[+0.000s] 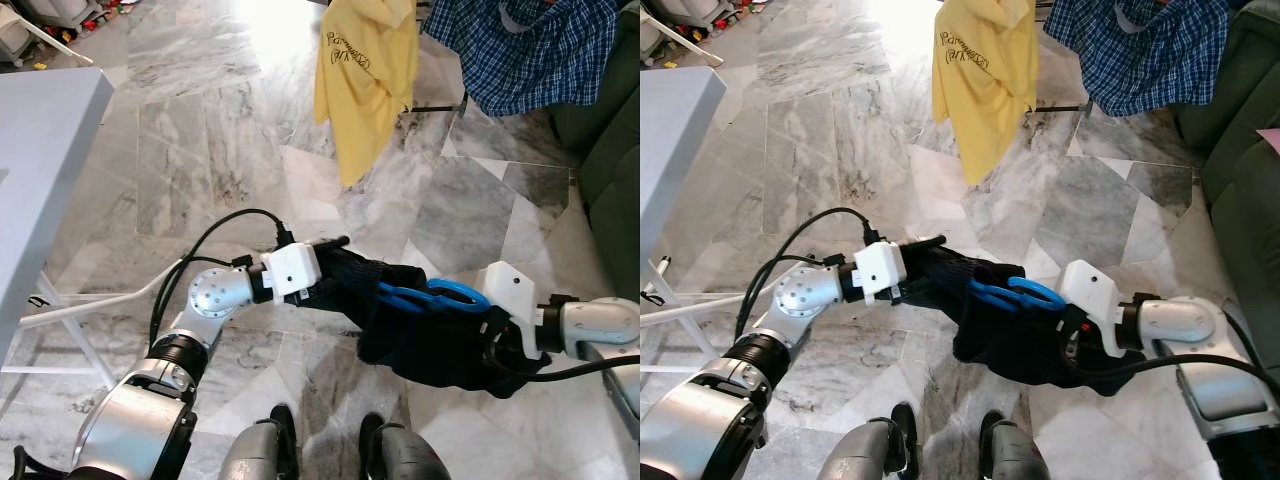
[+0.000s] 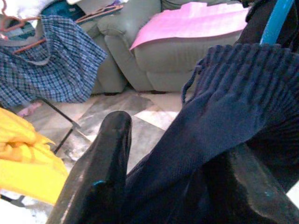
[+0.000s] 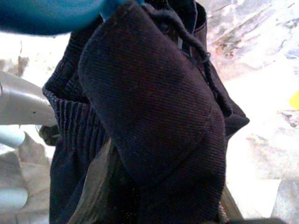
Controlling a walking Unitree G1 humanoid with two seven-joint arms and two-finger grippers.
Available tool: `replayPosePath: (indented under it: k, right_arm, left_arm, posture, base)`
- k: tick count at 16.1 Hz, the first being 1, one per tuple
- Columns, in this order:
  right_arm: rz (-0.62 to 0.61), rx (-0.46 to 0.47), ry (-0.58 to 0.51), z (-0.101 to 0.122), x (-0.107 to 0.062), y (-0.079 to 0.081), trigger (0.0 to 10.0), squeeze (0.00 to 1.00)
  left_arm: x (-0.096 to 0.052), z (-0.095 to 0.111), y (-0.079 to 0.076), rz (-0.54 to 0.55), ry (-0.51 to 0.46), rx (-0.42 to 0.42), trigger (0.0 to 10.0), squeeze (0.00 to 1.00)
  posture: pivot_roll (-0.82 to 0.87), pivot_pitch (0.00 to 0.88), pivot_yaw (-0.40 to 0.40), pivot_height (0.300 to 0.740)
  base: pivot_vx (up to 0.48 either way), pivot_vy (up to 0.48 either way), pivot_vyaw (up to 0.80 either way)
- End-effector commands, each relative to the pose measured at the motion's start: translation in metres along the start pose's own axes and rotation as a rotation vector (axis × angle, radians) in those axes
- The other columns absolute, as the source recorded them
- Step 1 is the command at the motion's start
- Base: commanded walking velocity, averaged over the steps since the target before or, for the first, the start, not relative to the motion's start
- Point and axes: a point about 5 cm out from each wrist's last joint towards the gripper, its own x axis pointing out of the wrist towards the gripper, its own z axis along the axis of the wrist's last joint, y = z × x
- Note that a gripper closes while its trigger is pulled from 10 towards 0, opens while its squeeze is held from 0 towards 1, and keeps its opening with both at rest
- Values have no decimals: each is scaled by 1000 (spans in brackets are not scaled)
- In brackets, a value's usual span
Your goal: Hang hanger
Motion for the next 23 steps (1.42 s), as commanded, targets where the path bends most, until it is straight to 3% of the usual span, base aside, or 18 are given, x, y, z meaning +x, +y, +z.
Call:
replayPosePath:
  k: [1, 2, 4, 9, 12, 15, 18, 19, 22, 23]
  right_arm:
    - [72, 44, 71, -18, 9, 15, 0, 0]
    - [81, 56, 74, -21, 10, 18, 0, 0]
    - [82, 71, 73, -24, 13, 22, 0, 0]
    - [-2, 109, 90, -38, 26, 26, 0, 0]
    - [-100, 137, 88, -41, 31, 19, 0, 0]
    - [-104, 146, 81, -41, 35, 22, 0, 0]
    - [-142, 148, 87, -42, 37, 21, 0, 0]
    - [-174, 151, 95, -43, 38, 18, 0, 0]
    - [-333, 172, 116, -45, 38, 5, 0, 0]
    - [-388, 200, 105, -44, 38, 2, 0, 0]
  left_arm:
    - [0, 12, 13, 24, -54, 84, 10000, 1000]
    - [-5, 11, 12, 6, -34, 143, 10000, 1000]
    - [-8, 13, 25, 103, -8, 197, 10000, 1000]
    - [-14, 16, 47, 291, -8, 180, 10000, 1000]
    - [-15, 10, 35, 232, 7, 186, 10000, 1000]
    - [-17, 7, 28, 188, 37, 242, 10000, 1000]
    - [-19, -1, 16, 39, 84, 234, 10000, 1000]
    - [-21, -7, 6, -62, 122, 235, 10000, 1000]
    - [-28, -16, 0, -89, 181, 231, 10000, 1000]
    - [-29, -20, 2, -36, 211, 189, 10000, 1000]
  posture:
    - [-221, 255, 86, 740]
    - [-221, 255, 88, 740]
    - [-220, 254, 89, 740]
    - [-222, 251, 90, 740]
    - [-223, 250, 89, 740]
    - [-224, 249, 88, 740]
    - [-226, 246, 88, 740]
    - [-228, 245, 86, 740]
    - [-228, 244, 86, 740]
    - [-228, 242, 89, 740]
  base:
    - [0, 0, 0]
    - [0, 0, 0]
    - [0, 0, 0]
    - [0, 0, 0]
    - [0, 0, 0]
    - [0, 0, 0]
    - [0, 0, 0]
    - [0, 0, 0]
    - [0, 0, 0]
    - [0, 0, 0]
